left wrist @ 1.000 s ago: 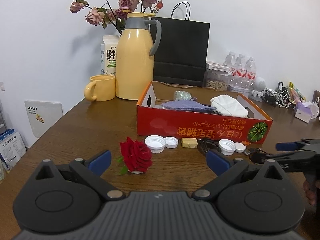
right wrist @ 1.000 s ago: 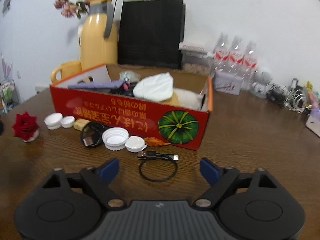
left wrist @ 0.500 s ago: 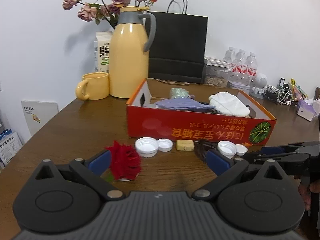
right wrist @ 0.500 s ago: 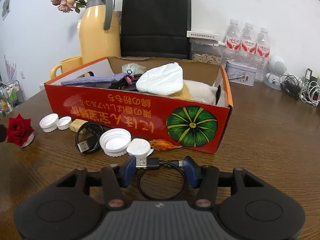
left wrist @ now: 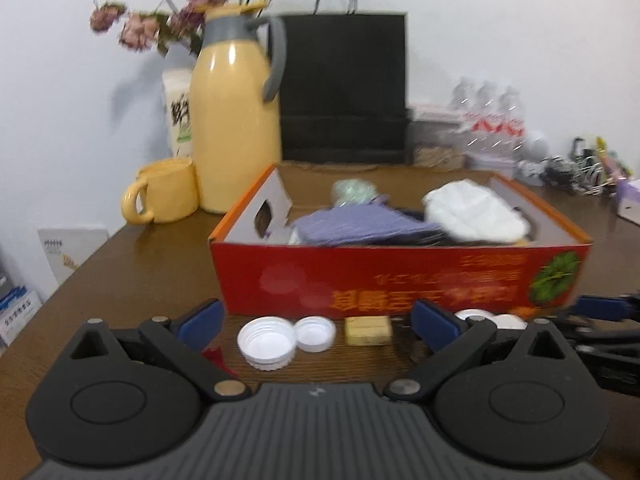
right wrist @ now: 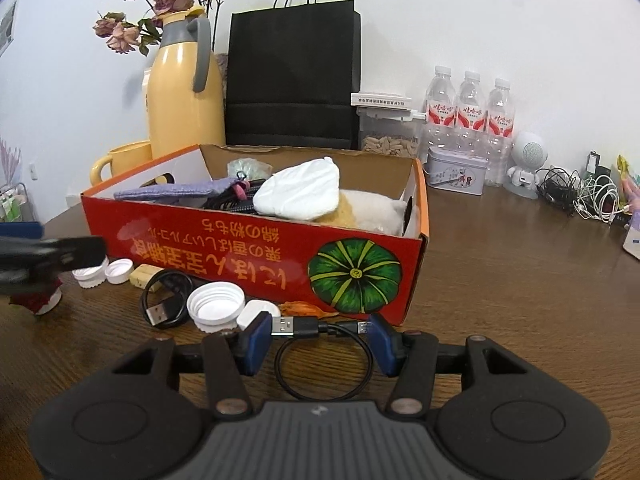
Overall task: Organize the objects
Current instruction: 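Grasp the black USB cable with the right tool while the left tool grasps a white bottle cap, then carry the cable and cap into the box and release both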
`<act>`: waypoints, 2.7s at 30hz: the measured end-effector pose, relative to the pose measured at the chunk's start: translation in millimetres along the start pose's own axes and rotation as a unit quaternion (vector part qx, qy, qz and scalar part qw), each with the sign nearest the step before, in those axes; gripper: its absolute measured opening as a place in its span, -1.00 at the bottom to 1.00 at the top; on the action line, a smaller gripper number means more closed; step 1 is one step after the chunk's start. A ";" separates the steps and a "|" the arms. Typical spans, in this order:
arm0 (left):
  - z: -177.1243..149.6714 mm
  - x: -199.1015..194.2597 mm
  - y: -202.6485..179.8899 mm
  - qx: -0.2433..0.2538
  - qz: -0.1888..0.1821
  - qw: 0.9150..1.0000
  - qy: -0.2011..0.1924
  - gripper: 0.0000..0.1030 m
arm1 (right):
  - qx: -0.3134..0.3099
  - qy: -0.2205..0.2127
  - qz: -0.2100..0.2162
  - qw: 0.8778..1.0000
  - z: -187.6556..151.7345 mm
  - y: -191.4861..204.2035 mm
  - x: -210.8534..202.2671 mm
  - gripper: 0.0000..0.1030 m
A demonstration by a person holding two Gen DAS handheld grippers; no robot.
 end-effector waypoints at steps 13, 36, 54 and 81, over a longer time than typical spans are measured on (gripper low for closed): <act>-14.0 33.3 23.8 0.012 0.003 0.999 0.032 0.73 | -0.014 -0.004 0.002 1.000 -0.2 6.0 -3.1 0.00; -16.1 28.4 27.0 0.019 -0.026 0.999 0.027 -0.22 | -0.020 -0.006 -0.001 1.000 -0.9 7.4 -4.1 0.00; 19.0 -22.8 27.2 -0.022 -0.048 0.997 -0.056 -0.22 | -0.041 -0.076 -0.008 0.996 12.9 21.8 -40.6 0.00; 108.9 81.1 -29.2 -0.048 -0.035 0.997 -0.049 -0.16 | -0.007 -0.079 -0.003 0.997 114.7 5.5 84.9 0.01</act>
Point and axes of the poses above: each gripper's, at about its wrist camera, not at the fingertips, and x roughly the way its jaws point, y to its left, z to its top, the point moved 5 cm from there along x, roughly the way its jaws point, and after that the axes turned 13 degrees about z, right-handed, at the moved point
